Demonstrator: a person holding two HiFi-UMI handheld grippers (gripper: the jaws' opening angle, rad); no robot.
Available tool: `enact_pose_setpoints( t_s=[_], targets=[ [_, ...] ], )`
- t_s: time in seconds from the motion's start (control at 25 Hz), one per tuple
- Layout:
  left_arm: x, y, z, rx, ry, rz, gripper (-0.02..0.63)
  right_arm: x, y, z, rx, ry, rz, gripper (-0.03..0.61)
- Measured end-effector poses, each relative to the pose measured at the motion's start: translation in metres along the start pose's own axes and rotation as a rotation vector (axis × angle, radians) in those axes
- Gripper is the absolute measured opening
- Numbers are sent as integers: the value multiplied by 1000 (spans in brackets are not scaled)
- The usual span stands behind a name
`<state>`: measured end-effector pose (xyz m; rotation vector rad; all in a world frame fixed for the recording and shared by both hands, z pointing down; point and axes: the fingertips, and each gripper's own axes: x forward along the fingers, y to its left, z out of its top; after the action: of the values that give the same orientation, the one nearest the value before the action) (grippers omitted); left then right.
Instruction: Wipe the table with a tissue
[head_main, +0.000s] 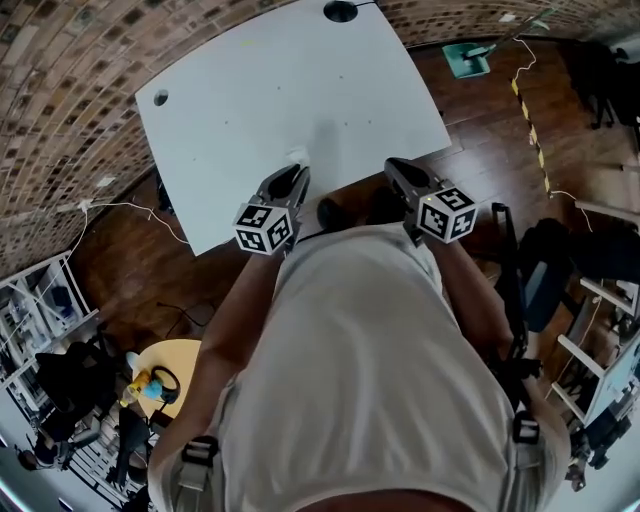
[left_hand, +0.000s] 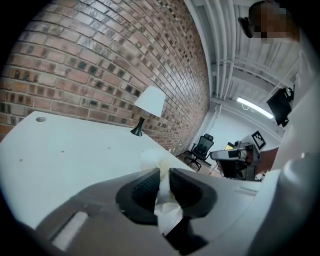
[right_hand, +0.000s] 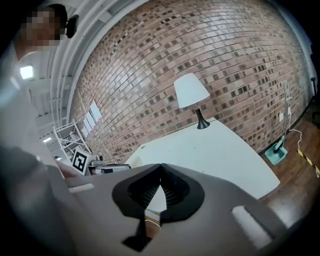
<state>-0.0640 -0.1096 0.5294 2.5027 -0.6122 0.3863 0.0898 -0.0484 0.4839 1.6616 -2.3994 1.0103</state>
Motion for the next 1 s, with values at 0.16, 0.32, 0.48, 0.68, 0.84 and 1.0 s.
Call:
enact_pose_setpoints(
  t_s=[0.16,0.32,0.48,0.68,0.84,1.0],
  targets=[
    [0,8,-11,-11,26,12,69,7,-3,-2,-12,6,12,8],
    [16,10,-12,-30,62,20,69,13,-16,2,2,14,26,8],
    [45,2,-11,-27,126,19,71,14,-35,16,14,3,42,8],
    [82,0,-14,-32,198,42,71,13,-65,21,43,16,60,8],
    [117,11,-13,-54,254,75,71,15,-93,39,40,24,83,8],
    [136,21,-25,-47,337,138,71,15,-114,48,67,23,99,8]
  ],
)
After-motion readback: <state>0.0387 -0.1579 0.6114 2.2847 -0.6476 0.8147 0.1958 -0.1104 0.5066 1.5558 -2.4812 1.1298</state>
